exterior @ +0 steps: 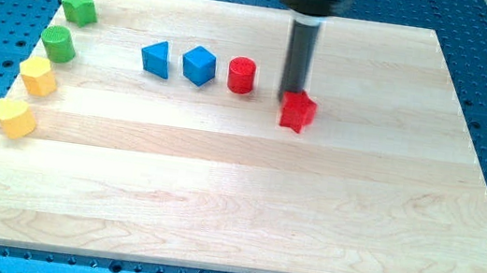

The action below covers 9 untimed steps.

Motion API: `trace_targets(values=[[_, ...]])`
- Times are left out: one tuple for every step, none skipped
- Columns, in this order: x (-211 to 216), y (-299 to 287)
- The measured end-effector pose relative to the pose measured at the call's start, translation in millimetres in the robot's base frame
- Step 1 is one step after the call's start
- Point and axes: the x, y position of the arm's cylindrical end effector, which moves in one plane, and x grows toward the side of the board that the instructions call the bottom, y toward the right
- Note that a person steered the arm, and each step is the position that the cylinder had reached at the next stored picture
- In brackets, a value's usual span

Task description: Move the red circle to the left of the red star

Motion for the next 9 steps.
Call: trace_targets(values=[[-28, 10], [-41, -17], [-47, -40], [-52, -53], [-16, -75], [-53, -75], [-51, -101], [-34, -112], [8, -115]])
